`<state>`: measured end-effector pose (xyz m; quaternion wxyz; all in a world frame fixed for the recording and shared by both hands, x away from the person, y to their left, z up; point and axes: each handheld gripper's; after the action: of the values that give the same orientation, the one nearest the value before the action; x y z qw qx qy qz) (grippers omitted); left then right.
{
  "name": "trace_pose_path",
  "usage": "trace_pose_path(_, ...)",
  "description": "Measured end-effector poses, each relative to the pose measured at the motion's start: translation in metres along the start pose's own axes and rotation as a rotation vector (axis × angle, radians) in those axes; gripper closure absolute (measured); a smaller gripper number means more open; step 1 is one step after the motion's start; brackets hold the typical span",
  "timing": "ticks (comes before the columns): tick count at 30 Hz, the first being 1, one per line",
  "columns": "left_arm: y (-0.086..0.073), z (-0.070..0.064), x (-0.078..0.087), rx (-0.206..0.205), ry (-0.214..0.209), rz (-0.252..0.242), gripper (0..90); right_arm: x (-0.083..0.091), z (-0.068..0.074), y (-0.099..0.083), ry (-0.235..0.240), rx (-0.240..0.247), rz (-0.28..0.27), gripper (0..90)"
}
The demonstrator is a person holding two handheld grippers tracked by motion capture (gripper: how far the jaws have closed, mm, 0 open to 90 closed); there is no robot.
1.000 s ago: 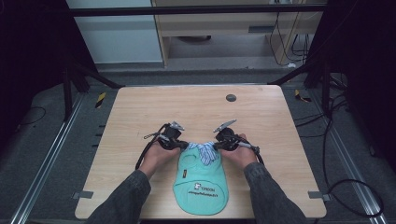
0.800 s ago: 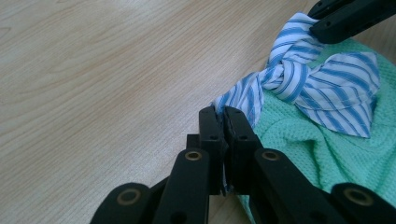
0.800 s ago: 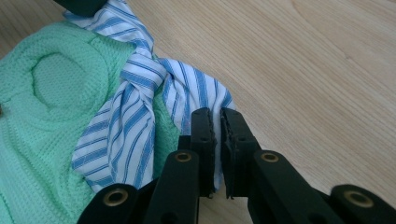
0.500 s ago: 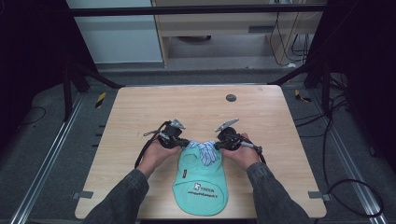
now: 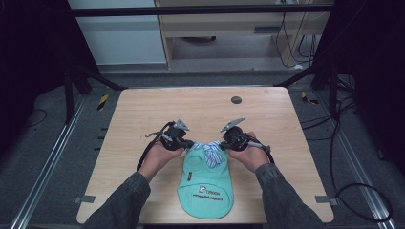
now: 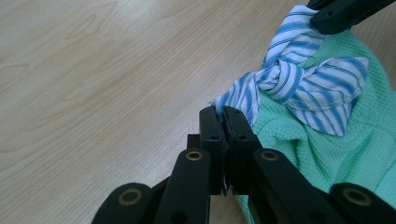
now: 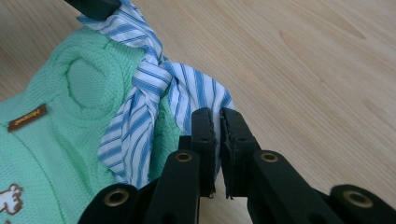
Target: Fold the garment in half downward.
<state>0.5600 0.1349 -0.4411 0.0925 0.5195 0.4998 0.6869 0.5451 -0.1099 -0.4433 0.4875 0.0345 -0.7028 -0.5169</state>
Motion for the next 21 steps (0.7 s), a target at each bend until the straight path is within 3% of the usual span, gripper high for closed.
trace_pose_path(11, 0.02, -0.005, 0.014, -0.047, 0.016, -0.023, 87.6, 0.019, 0.001, 0.012, -0.015, 0.025, -0.042, 84.7)
trace_pose_path(21, 0.029, -0.003, 0.025, -0.063, 0.02, -0.041, 87.6, 0.027, -0.002, 0.024, -0.008, 0.048, -0.062, 84.8)
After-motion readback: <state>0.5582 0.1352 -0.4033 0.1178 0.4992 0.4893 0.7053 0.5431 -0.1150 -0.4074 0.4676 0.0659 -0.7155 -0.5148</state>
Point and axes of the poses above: each handheld gripper's, and its own axes: x roughly backward along the jaws, y roughly out of its top, z roughly to its left, and after that the axes turned 11 degrees about -z, right-handed
